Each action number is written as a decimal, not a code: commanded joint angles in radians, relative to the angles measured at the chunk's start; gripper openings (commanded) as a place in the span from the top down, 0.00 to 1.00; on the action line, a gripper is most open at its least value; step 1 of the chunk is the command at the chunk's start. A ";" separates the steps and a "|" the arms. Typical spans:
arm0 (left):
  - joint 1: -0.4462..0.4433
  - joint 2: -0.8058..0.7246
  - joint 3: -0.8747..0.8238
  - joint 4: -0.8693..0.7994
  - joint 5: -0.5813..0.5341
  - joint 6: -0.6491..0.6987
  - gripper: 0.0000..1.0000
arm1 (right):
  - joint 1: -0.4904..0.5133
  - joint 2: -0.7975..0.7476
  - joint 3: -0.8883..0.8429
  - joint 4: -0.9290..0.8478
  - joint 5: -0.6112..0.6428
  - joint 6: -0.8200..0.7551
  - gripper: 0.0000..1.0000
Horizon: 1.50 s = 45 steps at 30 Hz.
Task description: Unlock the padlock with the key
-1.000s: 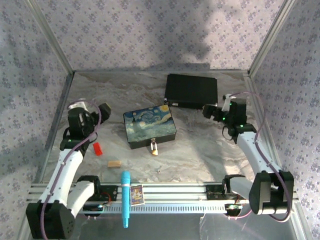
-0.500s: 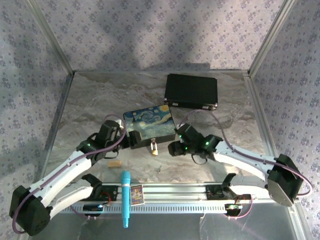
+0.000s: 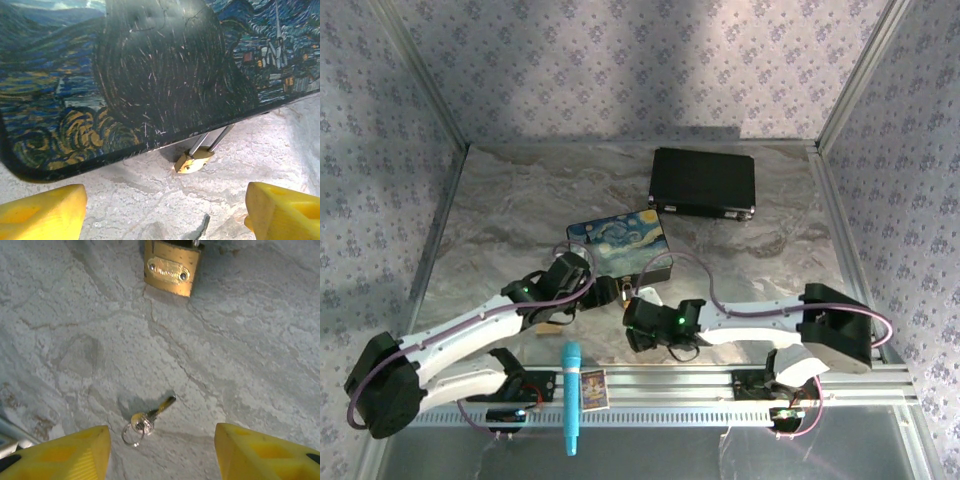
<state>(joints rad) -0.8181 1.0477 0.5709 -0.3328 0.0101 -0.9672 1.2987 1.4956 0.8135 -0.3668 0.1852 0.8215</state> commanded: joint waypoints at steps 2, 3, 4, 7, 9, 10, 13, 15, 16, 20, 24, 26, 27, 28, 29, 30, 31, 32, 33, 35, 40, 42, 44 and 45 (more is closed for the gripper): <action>-0.027 0.023 0.047 0.034 -0.035 -0.014 0.18 | 0.021 0.057 0.060 -0.055 0.064 0.042 0.43; -0.030 0.026 0.047 0.034 -0.037 -0.015 0.18 | 0.025 0.072 0.068 -0.057 0.066 0.041 0.43; -0.030 0.026 0.048 0.030 -0.040 -0.013 0.18 | 0.029 0.084 0.075 -0.061 0.068 0.039 0.43; -0.030 0.017 0.054 -0.003 -0.072 -0.011 0.18 | 0.038 0.122 0.092 -0.070 0.066 0.041 0.45; -0.029 0.005 0.053 -0.003 -0.079 -0.011 0.18 | 0.048 0.146 0.103 -0.089 0.069 0.050 0.45; -0.030 0.003 0.053 -0.003 -0.081 -0.010 0.18 | 0.053 0.157 0.111 -0.108 0.081 0.056 0.46; -0.030 0.005 0.053 -0.003 -0.085 -0.014 0.18 | 0.064 0.177 0.132 -0.187 0.109 0.080 0.50; -0.030 0.011 0.050 0.009 -0.084 -0.020 0.18 | 0.064 0.175 0.121 -0.211 0.112 0.106 0.52; -0.030 0.014 0.048 0.016 -0.081 -0.022 0.18 | 0.064 0.172 0.113 -0.212 0.110 0.109 0.53; -0.030 0.034 0.049 0.030 -0.073 -0.024 0.18 | 0.062 0.138 0.075 -0.211 0.104 0.118 0.54; -0.031 0.049 0.050 0.044 -0.068 -0.024 0.18 | 0.051 0.106 0.020 -0.097 0.055 0.077 0.55; -0.032 0.055 0.052 0.047 -0.064 -0.024 0.18 | 0.050 0.114 0.013 -0.062 0.038 0.059 0.56; -0.032 0.057 0.053 0.047 -0.064 -0.025 0.18 | 0.050 0.121 0.014 -0.045 0.025 0.047 0.58; -0.033 0.055 0.052 0.046 -0.064 -0.026 0.18 | 0.051 0.126 0.014 -0.039 0.019 0.045 0.58; -0.034 0.052 0.049 0.046 -0.065 -0.028 0.18 | 0.051 0.132 0.015 -0.035 0.013 0.046 0.60; -0.034 0.048 0.047 0.045 -0.066 -0.031 0.18 | 0.050 0.138 0.016 -0.036 0.007 0.049 0.63; -0.034 0.045 0.044 0.044 -0.066 -0.033 0.18 | 0.050 0.139 0.015 -0.042 0.004 0.060 0.64; -0.035 0.041 0.040 0.045 -0.067 -0.037 0.18 | 0.052 0.138 0.011 -0.046 -0.002 0.070 0.66; -0.036 0.036 0.037 0.047 -0.068 -0.041 0.18 | 0.052 0.136 0.002 -0.040 -0.011 0.076 0.70; -0.036 0.027 0.030 0.052 -0.071 -0.049 0.18 | 0.056 0.126 -0.016 -0.030 -0.019 0.088 0.74; -0.037 0.018 0.023 0.062 -0.078 -0.065 0.18 | 0.026 0.076 -0.091 0.029 -0.051 0.089 0.89; -0.038 0.018 0.023 0.066 -0.083 -0.071 0.18 | 0.001 0.043 -0.137 0.084 -0.084 0.067 0.93; -0.043 0.020 0.023 0.079 -0.091 -0.077 0.18 | -0.022 0.010 -0.167 0.108 -0.100 0.038 0.96; -0.049 0.020 0.021 0.090 -0.096 -0.083 0.19 | -0.036 -0.008 -0.180 0.114 -0.109 0.016 0.98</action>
<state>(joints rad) -0.8520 1.0847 0.5941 -0.2810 -0.0605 -1.0267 1.2854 1.4876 0.6941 -0.2985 0.1673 0.8780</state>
